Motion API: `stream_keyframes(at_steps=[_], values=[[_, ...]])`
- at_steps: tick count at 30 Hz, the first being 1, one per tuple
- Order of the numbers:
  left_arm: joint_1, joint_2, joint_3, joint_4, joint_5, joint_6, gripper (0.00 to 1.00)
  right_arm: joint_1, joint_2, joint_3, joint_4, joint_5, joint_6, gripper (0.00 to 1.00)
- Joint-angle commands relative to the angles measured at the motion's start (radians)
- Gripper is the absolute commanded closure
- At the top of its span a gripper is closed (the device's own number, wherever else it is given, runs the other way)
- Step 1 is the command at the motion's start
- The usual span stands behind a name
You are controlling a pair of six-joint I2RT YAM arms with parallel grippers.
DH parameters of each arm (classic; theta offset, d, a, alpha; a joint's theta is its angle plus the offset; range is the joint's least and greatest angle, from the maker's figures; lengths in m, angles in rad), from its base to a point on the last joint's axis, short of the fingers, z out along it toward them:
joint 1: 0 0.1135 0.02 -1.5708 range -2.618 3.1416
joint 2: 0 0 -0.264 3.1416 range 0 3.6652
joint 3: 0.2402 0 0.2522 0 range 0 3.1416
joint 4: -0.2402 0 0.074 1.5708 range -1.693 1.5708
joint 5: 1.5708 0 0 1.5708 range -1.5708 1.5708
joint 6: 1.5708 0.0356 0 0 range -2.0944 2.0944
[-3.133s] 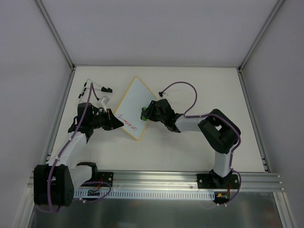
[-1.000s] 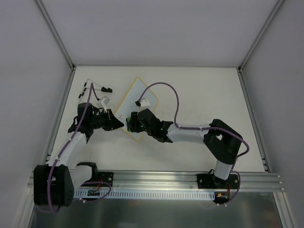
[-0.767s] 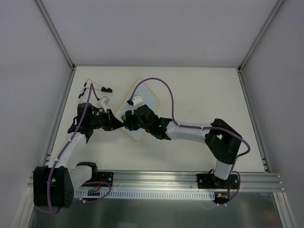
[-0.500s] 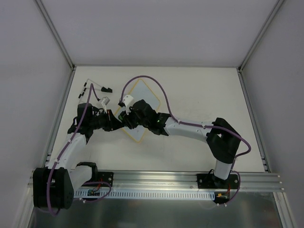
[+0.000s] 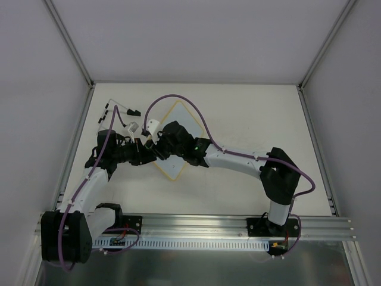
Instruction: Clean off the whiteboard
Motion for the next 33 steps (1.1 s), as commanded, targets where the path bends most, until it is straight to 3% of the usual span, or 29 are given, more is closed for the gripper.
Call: stream_keyframes(at_steps=[1, 11, 24, 33], values=[[-0.017, -0.051, 0.022, 0.077, 0.08, 0.022, 1.0, 0.004, 0.027, -0.033, 0.008, -0.032, 0.037, 1.0], [-0.017, -0.047, 0.026, 0.075, 0.077, 0.026, 1.0, 0.006, -0.025, -0.286, 0.069, -0.009, 0.109, 1.0], [-0.017, -0.05, 0.024, 0.075, 0.072, 0.026, 1.0, -0.004, -0.004, -0.191, 0.071, 0.029, 0.126, 1.0], [-0.017, -0.05, 0.024, 0.075, 0.072, 0.025, 1.0, -0.033, 0.019, -0.381, 0.213, 0.005, 0.344, 1.0]])
